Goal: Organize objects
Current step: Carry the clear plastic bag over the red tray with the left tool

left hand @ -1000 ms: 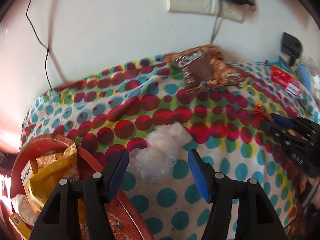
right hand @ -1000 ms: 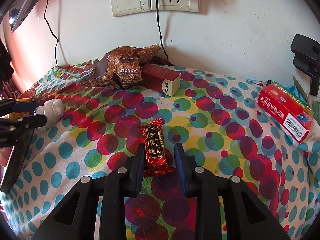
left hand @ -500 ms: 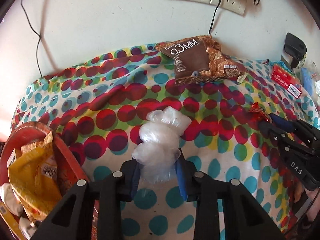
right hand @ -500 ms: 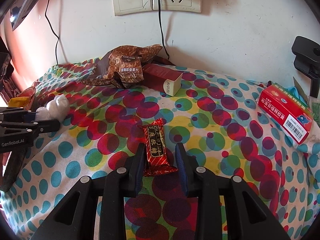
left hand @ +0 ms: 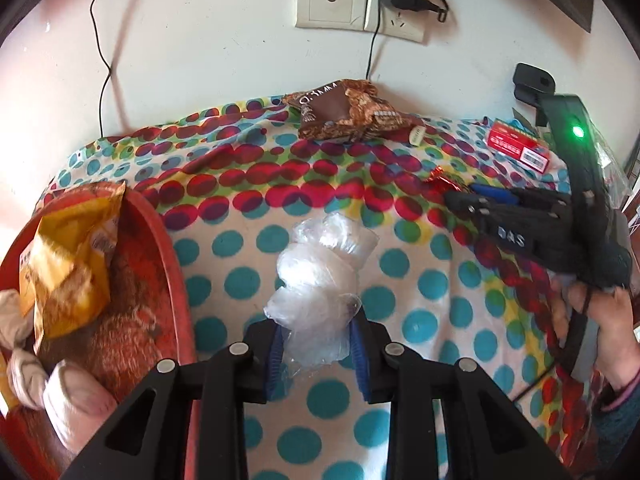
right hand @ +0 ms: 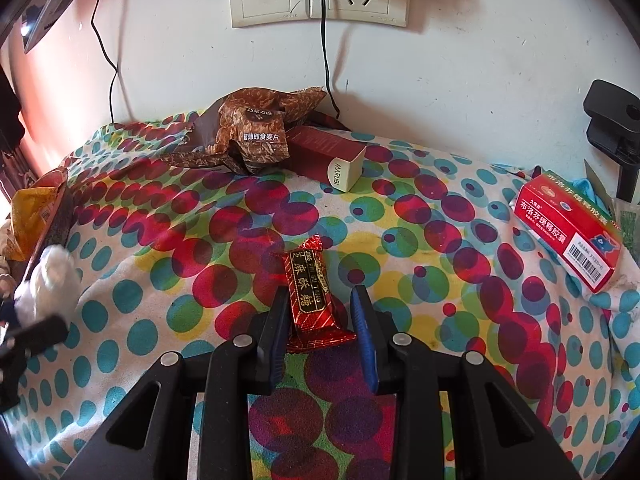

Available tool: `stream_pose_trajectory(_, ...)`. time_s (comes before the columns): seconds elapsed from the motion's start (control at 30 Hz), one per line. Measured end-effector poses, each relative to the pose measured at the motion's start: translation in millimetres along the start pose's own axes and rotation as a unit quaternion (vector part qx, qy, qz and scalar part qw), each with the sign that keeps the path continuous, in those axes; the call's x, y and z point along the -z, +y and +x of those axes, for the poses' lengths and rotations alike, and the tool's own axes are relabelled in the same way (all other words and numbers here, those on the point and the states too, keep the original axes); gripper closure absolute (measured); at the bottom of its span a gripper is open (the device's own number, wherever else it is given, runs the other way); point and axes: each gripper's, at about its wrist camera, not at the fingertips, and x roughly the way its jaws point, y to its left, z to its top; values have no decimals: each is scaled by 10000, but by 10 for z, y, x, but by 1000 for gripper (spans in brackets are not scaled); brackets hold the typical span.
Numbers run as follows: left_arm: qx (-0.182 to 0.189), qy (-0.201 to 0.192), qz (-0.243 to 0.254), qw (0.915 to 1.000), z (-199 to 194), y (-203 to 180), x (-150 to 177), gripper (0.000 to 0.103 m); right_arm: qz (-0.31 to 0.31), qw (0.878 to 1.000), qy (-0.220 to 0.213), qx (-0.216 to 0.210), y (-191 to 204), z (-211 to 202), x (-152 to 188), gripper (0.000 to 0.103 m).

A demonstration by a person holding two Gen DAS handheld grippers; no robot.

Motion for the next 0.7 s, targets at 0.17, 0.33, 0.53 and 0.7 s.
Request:
stream_pose_trajectory(0.17, -90, -166, 201, 9996, -231, -60, 263, 74, -4, 10000, -2, 9, 4, 1, 0, 73)
stream_pose_trajectory(0.33, 45, -140, 247, 9996, -419, 14, 475, 74, -6, 10000, -1, 14, 2, -1, -6, 73)
stream_pose_trajectory(0.53, 156, -339, 266, 9989, -580, 29, 582, 74, -10, 10000, -1, 23, -2, 5, -9, 73)
stream_pose_trajectory(0.7, 60, -544, 361, 9978, -709, -12, 577, 74, -6, 10000, -3, 29, 1, 5, -7, 73)
